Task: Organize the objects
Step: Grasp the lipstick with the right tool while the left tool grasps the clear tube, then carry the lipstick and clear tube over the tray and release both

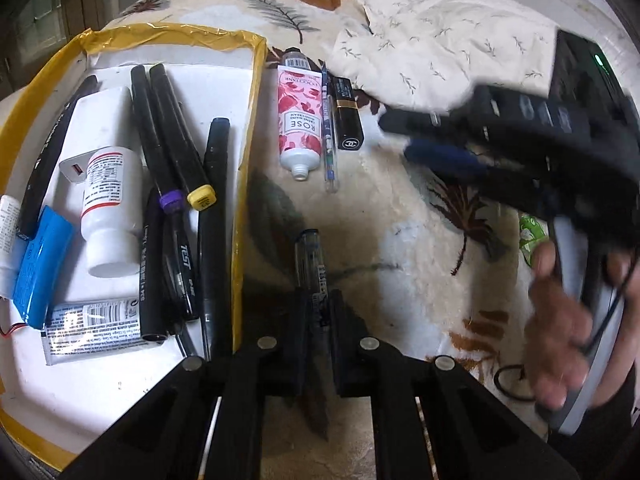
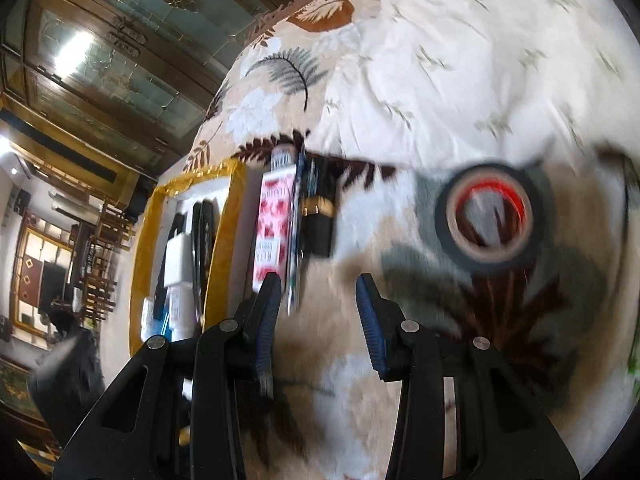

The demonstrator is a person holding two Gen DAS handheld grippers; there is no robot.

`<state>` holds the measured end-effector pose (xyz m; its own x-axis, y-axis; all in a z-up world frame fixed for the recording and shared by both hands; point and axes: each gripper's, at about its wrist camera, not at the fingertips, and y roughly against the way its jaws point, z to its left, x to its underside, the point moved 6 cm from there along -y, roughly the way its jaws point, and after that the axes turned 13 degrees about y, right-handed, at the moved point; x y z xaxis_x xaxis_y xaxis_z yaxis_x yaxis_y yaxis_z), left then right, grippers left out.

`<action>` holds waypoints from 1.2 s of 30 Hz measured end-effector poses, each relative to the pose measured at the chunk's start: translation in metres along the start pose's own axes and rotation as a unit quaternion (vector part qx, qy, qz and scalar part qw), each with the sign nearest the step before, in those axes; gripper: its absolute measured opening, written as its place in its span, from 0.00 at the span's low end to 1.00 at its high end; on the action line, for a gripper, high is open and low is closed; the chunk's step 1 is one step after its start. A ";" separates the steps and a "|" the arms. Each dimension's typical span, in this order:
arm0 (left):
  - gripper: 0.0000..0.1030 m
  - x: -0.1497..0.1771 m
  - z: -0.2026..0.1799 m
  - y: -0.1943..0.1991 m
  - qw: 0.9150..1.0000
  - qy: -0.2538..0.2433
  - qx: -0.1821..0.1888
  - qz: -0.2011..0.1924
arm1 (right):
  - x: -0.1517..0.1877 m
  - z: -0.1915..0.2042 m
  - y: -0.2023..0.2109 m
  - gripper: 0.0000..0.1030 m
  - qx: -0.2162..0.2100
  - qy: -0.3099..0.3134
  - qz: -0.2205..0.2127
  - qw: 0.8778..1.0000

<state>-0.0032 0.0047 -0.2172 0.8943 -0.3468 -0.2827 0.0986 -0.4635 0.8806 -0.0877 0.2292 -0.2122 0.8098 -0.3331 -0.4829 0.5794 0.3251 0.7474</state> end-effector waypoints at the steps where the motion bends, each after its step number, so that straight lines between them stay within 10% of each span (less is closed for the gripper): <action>1: 0.08 0.000 0.000 0.000 1.000 0.000 0.002 -0.001 | -0.005 0.000 -0.001 0.38 0.002 -0.001 -0.002 1.000; 17: 0.08 -0.003 0.008 0.016 0.999 0.007 0.036 -0.019 | -0.009 0.017 -0.031 0.18 0.124 0.068 0.078 0.987; 26: 0.08 0.003 0.004 0.044 0.997 0.003 0.057 -0.051 | 0.064 0.032 0.004 0.18 0.098 0.047 0.084 0.991; 36: 0.08 -0.012 0.088 0.091 0.991 0.083 0.055 -0.089 | 0.061 0.116 0.026 0.18 0.014 0.095 0.043 0.994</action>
<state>-0.0433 -0.1049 -0.1668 0.9277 -0.1162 -0.3549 0.2213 -0.5945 0.7731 -0.0338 0.1146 -0.1688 0.8606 -0.1316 -0.4920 0.5067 0.3189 0.8010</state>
